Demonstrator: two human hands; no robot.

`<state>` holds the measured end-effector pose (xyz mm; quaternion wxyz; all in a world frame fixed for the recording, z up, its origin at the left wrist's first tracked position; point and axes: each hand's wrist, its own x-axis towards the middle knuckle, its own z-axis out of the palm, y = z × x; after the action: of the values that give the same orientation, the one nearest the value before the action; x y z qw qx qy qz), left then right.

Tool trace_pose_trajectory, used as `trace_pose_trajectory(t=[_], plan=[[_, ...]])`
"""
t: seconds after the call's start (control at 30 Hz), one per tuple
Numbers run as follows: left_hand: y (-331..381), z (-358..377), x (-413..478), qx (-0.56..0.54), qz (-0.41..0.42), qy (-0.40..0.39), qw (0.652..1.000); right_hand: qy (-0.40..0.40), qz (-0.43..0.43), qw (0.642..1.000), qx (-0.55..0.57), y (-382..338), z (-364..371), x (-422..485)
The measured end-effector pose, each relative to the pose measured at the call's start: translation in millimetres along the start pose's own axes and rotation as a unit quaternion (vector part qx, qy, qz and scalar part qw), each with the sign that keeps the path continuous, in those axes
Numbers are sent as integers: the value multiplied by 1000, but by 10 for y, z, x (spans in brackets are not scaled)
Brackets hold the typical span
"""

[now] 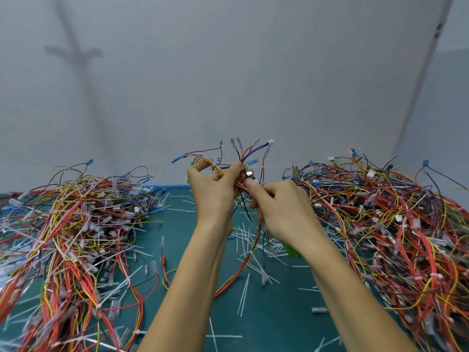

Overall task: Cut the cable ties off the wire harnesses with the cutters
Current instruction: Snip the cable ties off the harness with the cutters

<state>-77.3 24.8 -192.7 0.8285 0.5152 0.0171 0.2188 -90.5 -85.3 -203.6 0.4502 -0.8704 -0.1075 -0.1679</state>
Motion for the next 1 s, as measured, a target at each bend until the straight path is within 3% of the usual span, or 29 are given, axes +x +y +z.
trace_pose_trajectory(t=[0.17, 0.3, 0.57, 0.83, 1.0], plan=[[86, -85, 28, 29, -30, -18, 999, -61, 81, 984, 148, -3, -113, 34], [185, -144, 51, 96, -66, -46, 992, -61, 80, 975, 196, 15, -224, 59], [440, -183, 20, 137, -133, -128, 973, 45, -3, 999, 30, 40, -274, 59], [443, -204, 35, 96, -130, -163, 973, 11, -16, 999, -26, 87, -263, 81], [445, -169, 7, 254, -72, -175, 949, -42, -25, 998, -26, 65, -248, 70]])
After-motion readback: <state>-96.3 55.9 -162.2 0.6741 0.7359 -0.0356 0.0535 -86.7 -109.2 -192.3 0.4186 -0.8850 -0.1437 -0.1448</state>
